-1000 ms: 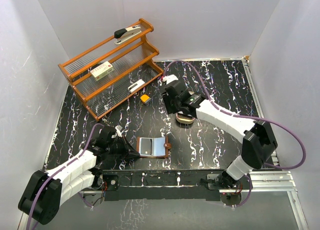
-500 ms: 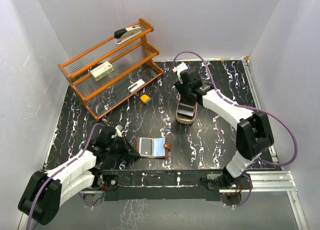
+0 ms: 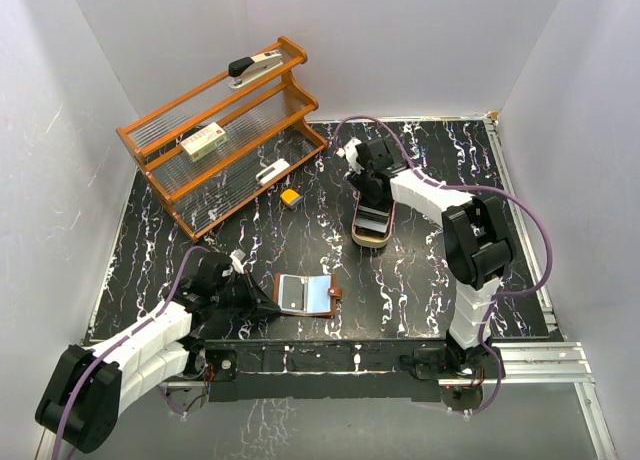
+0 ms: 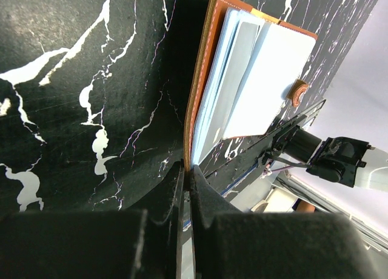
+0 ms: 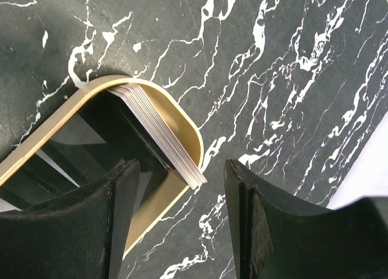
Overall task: Put the credit cards into the card holder
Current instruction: Pick up the credit card from the storage box.
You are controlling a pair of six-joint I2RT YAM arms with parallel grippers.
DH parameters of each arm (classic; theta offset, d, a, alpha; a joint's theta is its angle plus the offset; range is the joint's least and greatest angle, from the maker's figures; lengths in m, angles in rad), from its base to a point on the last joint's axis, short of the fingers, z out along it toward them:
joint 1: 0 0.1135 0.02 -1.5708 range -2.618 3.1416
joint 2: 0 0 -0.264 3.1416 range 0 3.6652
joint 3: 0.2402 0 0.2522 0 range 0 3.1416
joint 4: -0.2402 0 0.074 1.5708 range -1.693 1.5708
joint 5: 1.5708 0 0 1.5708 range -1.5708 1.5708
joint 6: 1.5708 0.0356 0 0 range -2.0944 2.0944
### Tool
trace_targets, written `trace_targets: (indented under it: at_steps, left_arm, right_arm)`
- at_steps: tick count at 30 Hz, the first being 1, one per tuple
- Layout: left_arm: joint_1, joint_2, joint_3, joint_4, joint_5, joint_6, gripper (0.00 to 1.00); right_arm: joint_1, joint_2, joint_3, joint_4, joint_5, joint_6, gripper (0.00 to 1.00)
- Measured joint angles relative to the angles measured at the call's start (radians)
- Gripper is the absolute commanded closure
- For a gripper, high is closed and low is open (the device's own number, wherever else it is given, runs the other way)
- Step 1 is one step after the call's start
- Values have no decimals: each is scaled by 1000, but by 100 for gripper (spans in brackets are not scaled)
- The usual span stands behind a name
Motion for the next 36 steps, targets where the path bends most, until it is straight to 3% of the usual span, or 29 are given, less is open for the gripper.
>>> trace_targets:
  at_steps: [24,30,36]
  left_arm:
    - [0,23,0,14,3,-8,100]
    - [0,27,0,15,3,-8,100]
    - [0,26,0,15,3,-10,100]
  right_arm:
    - [-19,63,35,37,-29,-74,53]
    - [-18,63,35,40,-28,-89,44]
    - [-19,64,35,49,-20,-105,43]
